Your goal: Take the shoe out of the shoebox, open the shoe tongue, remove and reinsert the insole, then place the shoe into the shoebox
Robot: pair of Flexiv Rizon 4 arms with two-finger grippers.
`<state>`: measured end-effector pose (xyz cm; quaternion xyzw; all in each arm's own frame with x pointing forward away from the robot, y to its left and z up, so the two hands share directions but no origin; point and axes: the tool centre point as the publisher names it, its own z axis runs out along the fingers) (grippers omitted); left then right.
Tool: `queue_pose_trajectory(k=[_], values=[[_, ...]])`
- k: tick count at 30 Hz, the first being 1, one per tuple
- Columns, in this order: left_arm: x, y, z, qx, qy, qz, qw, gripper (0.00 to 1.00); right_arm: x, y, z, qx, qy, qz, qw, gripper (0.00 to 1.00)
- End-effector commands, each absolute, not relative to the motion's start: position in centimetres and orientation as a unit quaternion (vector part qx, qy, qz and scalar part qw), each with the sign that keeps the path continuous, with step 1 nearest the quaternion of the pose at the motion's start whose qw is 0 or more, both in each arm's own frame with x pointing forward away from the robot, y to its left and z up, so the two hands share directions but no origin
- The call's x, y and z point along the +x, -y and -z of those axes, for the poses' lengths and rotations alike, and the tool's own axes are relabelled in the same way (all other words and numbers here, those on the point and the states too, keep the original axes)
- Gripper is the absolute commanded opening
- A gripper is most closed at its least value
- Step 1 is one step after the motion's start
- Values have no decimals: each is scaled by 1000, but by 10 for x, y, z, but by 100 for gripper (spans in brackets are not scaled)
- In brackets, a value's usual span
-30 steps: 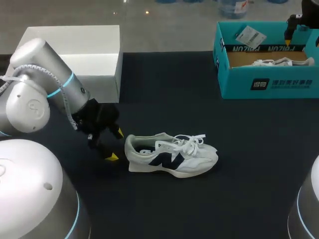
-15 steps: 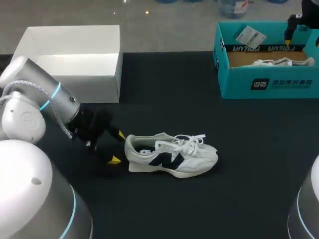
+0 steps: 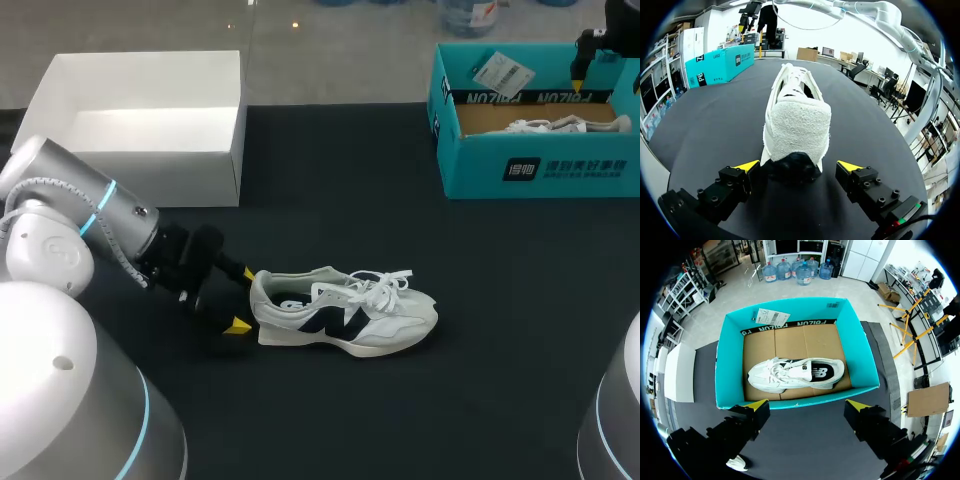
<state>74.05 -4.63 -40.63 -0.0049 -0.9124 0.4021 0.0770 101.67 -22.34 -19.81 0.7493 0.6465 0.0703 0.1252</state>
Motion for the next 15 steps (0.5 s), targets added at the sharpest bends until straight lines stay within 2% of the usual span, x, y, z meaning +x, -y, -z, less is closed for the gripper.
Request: queue_pose_trajectory(k=[1,15], values=[[744,54,413,-9,910,-407,85,100,1017,223,198,749,-647,-71,125,100],[743,75,424,-15,904,-415,103,100,1017,223,198,749,-647,-71,125,100]])
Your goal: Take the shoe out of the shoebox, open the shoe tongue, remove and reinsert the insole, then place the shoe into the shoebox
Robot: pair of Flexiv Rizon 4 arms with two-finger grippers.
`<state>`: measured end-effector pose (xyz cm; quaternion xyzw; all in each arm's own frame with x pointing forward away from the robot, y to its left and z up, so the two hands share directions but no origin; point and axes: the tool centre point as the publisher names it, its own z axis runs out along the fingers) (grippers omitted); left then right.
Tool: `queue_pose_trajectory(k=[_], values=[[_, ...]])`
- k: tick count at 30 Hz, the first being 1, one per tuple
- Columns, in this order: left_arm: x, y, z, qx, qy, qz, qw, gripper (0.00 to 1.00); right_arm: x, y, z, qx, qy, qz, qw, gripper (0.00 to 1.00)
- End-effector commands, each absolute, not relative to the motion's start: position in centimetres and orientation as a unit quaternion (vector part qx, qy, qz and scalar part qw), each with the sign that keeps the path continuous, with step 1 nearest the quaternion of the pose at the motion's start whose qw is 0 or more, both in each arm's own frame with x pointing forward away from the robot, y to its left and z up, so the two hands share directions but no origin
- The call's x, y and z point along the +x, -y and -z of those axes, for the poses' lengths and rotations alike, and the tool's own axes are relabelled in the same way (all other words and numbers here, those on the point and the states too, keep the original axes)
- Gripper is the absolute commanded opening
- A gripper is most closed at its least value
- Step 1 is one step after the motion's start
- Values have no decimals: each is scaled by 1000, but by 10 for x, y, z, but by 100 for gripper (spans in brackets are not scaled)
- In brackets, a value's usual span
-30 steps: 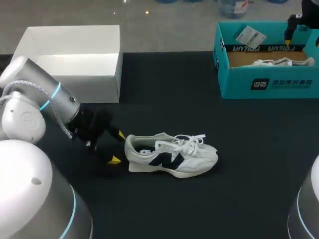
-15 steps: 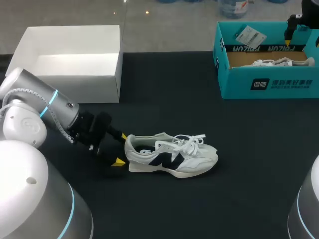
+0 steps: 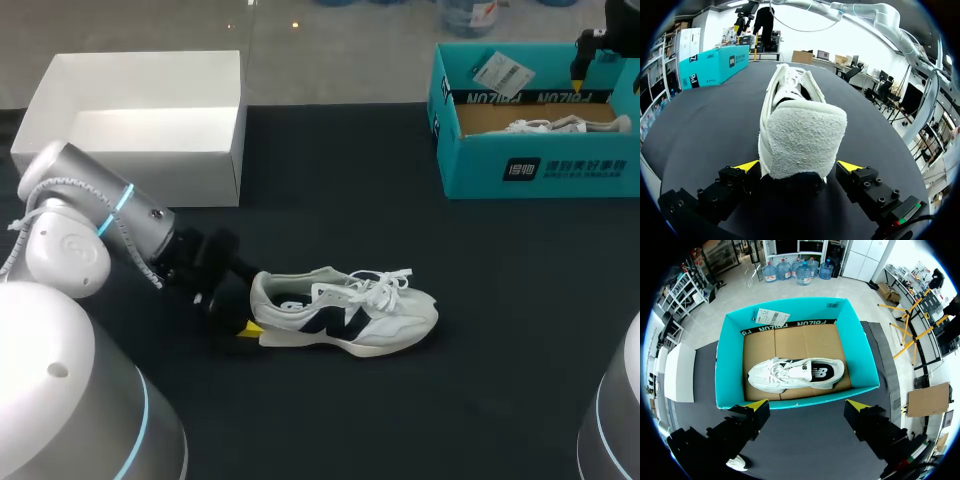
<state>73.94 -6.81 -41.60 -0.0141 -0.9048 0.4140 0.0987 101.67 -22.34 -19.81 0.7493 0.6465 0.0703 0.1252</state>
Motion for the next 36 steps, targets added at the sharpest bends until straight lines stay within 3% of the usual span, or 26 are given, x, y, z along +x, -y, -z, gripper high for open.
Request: queue_pose_trajectory(k=[1,36], values=[[743,76,425,-15,904,-415,104,100,1017,223,198,749,-647,-71,125,100],[749,82,430,-23,905,-414,93,100,1017,223,198,749,-647,-71,125,100]])
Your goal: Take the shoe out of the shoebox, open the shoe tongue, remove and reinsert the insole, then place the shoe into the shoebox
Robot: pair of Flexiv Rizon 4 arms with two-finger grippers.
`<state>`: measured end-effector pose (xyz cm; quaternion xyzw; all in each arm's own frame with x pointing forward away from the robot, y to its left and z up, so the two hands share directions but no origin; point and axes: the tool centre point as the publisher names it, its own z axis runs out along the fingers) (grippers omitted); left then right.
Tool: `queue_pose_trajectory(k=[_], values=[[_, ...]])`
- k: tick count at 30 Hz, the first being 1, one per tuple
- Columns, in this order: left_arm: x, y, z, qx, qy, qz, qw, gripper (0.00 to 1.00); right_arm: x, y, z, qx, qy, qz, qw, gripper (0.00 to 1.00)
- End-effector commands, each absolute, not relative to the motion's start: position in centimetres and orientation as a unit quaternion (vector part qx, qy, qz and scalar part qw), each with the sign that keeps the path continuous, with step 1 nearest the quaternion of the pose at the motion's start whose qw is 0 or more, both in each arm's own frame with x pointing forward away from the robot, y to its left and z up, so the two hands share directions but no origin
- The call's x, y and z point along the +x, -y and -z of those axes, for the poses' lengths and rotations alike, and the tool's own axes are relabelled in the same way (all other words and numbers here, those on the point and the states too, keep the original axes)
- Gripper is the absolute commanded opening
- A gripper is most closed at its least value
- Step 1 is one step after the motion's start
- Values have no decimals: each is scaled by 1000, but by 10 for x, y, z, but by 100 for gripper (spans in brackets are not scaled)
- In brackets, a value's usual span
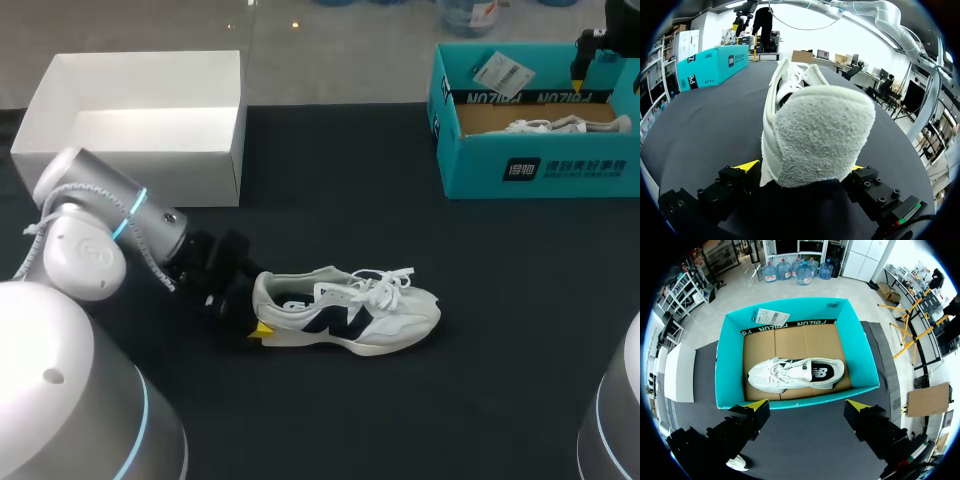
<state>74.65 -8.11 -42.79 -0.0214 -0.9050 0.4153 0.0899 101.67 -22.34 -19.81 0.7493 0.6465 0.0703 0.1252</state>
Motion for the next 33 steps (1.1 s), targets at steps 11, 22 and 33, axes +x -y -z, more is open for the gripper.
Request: queue_pose_trajectory(k=[11,22,33], values=[[750,80,430,-29,905,-414,92,0,1017,223,198,749,-647,-71,125,100],[748,76,428,-31,905,-413,93,0,1017,223,198,749,-647,-71,125,100],[748,76,428,-31,905,-413,93,0,1017,223,198,749,-647,-71,125,100]])
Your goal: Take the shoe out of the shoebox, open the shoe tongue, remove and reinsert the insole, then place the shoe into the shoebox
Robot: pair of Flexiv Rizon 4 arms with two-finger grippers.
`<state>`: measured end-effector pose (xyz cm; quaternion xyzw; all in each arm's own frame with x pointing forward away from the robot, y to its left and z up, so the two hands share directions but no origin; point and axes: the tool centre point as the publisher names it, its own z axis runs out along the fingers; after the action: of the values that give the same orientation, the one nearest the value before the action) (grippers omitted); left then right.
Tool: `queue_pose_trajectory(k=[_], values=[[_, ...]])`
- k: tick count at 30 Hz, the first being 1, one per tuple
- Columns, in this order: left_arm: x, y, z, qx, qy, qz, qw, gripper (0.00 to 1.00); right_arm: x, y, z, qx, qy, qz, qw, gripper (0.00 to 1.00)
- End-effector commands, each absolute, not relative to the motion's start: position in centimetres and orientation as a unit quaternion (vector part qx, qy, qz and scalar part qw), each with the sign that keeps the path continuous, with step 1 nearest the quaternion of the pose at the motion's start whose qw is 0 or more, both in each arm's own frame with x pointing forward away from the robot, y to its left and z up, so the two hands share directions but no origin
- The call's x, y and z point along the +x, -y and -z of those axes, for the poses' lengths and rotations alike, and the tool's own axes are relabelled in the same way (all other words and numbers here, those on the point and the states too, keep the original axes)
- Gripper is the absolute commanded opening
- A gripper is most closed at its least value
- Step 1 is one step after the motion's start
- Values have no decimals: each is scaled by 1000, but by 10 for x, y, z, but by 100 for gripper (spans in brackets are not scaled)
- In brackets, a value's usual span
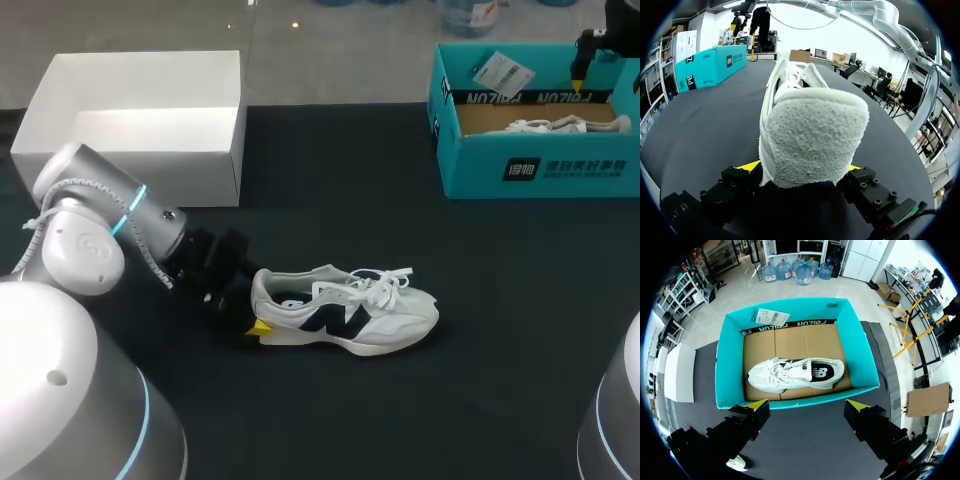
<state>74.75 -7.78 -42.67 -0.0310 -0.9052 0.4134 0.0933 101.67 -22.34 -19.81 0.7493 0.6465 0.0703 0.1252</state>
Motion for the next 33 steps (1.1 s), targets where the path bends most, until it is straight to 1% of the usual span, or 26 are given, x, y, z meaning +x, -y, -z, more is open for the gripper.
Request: queue_pose_trajectory(k=[1,3,9,14,22,33], values=[[748,76,428,-31,905,-413,93,0,1017,223,198,749,-647,-71,125,100],[748,76,428,-31,905,-413,93,0,1013,214,198,754,-639,-90,118,100],[748,76,428,-31,905,-413,93,0,992,182,196,778,-613,-58,124,100],[748,76,428,-31,905,-413,93,0,970,158,195,785,-604,-65,122,100],[748,76,428,-31,905,-413,93,0,940,124,208,794,-595,-59,110,100],[748,76,428,-31,905,-413,93,0,908,52,236,778,-623,-63,56,100]])
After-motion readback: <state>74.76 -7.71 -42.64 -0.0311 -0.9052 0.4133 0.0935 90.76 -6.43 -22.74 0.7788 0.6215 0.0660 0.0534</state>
